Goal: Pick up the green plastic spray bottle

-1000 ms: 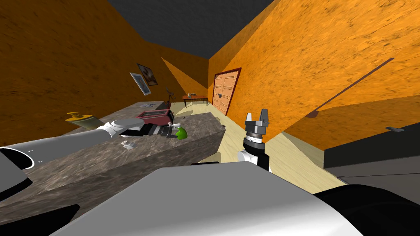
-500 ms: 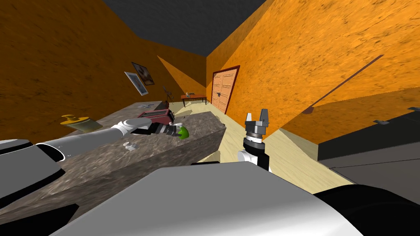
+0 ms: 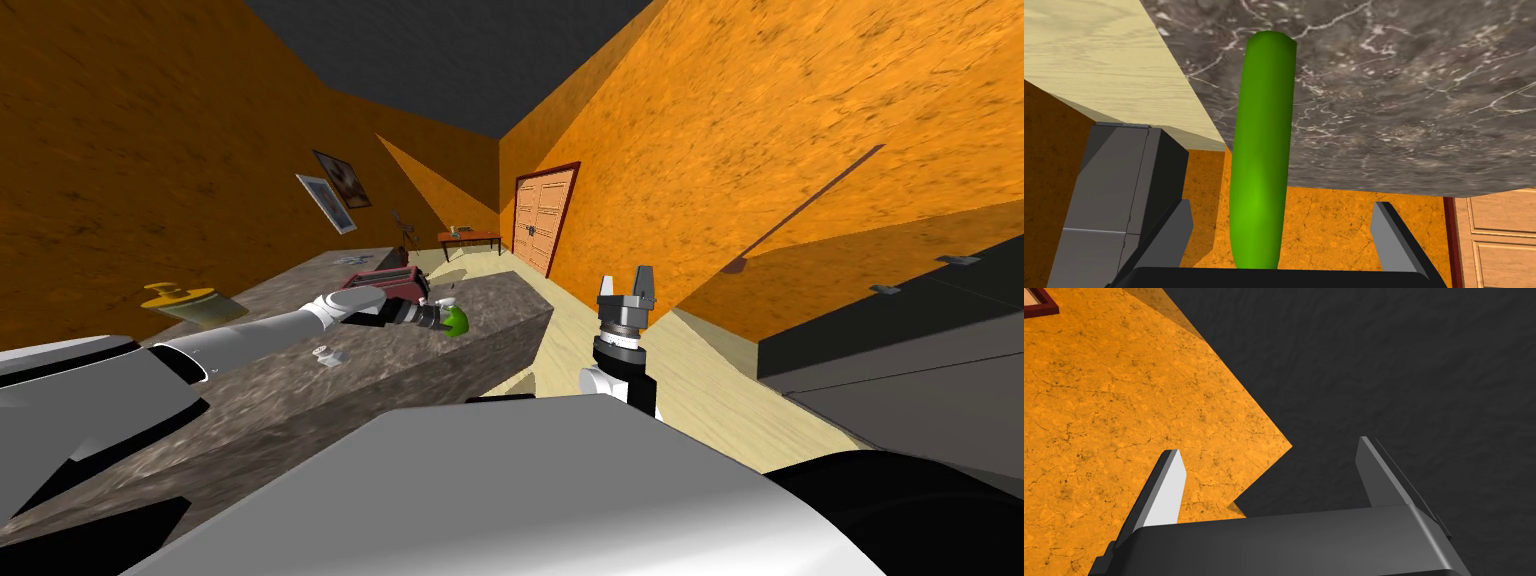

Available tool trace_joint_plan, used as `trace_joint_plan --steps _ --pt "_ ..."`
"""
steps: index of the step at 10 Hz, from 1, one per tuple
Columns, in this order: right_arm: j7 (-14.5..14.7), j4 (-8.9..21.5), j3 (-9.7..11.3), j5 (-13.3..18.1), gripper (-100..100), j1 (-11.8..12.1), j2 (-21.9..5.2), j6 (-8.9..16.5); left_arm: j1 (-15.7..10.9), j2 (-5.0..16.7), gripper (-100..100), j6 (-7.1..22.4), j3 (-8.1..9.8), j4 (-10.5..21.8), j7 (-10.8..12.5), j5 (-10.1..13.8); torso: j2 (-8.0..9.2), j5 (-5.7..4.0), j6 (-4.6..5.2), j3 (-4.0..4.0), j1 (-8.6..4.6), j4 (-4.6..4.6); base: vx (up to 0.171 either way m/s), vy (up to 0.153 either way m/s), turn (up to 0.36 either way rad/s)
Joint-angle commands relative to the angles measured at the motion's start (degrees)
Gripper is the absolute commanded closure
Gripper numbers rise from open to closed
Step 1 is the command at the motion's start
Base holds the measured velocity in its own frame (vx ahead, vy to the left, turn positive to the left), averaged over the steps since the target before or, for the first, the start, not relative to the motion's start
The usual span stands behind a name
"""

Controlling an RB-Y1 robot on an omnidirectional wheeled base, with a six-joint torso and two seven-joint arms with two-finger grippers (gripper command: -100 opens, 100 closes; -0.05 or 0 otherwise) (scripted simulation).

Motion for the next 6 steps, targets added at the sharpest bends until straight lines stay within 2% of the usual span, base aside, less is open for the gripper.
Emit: trace_joint_plan --steps 1,2,3,4,6 --pt "0.0 0.0 0.0 0.0 0 0.0 0.0 0.0 -1.3 -2.9 -100 1.4 0.87 0.8 2.9 -2.9 0.00 0.00 0.00 0.00 0.00 0.00 -0.076 0.106 -0.114" --pt "0.0 0.0 0.0 0.0 0 0.0 0.0 0.0 -1.3 -3.7 -100 1.4 0.87 0.8 5.1 -4.7 0.09 0.00 0.06 0.05 0.09 0.02 -0.065 0.116 -0.104" --pt "0.0 0.0 0.0 0.0 0 0.0 0.0 0.0 -1.3 -3.7 -100 1.4 0.87 0.8 6.0 -5.8 0.07 0.03 0.01 0.04 0.13 0.01 -0.026 0.061 -0.001" --pt "0.0 0.0 0.0 0.0 0 0.0 0.0 0.0 -2.5 -6.5 -100 3.0 1.70 1.1 7.7 -7.8 -0.02 0.00 -0.01 -0.01 0.00 0.00 -0.055 0.110 -0.121" --pt "0.0 0.0 0.0 0.0 0 0.0 0.0 0.0 -2.5 -7.0 -100 3.0 1.70 1.1 10.6 -10.7 0.06 0.03 0.00 0.04 0.19 0.02 -0.051 0.102 -0.045"
